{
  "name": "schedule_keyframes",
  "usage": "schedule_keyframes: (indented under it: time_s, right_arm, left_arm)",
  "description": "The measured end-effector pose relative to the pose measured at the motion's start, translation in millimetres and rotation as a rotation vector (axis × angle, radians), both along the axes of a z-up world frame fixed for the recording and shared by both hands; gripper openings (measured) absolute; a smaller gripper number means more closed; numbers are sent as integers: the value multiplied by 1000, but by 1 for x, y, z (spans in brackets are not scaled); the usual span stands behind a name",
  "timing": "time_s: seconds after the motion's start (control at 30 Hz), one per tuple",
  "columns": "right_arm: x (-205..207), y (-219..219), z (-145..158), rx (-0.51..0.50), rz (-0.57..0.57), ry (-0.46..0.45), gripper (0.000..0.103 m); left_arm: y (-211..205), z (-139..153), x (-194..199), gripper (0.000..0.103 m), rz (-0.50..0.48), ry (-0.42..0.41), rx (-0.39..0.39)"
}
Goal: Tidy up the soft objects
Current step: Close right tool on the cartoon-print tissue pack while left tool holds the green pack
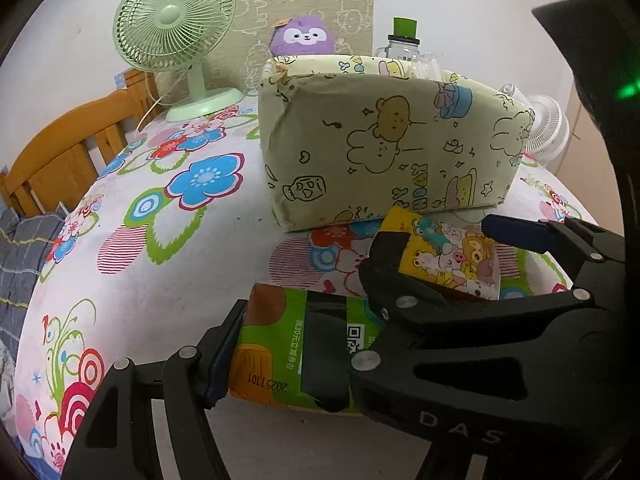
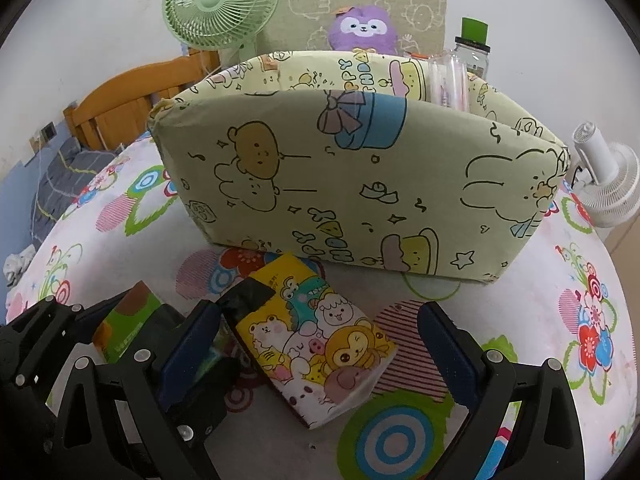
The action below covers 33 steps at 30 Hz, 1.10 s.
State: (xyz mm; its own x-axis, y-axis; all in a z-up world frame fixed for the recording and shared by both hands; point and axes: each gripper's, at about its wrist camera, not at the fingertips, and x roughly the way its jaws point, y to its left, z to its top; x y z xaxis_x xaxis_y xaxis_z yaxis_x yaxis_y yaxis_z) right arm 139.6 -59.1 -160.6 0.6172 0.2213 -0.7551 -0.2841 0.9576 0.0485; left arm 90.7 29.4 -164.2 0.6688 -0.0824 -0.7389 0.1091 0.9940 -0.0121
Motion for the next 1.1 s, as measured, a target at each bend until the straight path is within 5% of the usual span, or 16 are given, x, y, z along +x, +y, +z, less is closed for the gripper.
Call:
schedule_keyframes:
  time_s: [0.13,0.23,0.57,1.1]
  right_arm:
    - [3,-1,-3,12,-6,30,100]
    - [3,2,-1,24,36,40,82]
    - [-9,2,2,42,54,34,62]
    - [-26,-33,20,60,-25,-11,60]
  left_arm:
    - [1,0,1,74,-1,3,-7]
    - [1,0,1,74,-3,3,-9]
    - [-6,2,-1,74,-13,0,-2]
    - [-35,17,-11,74,-74,-38,-2]
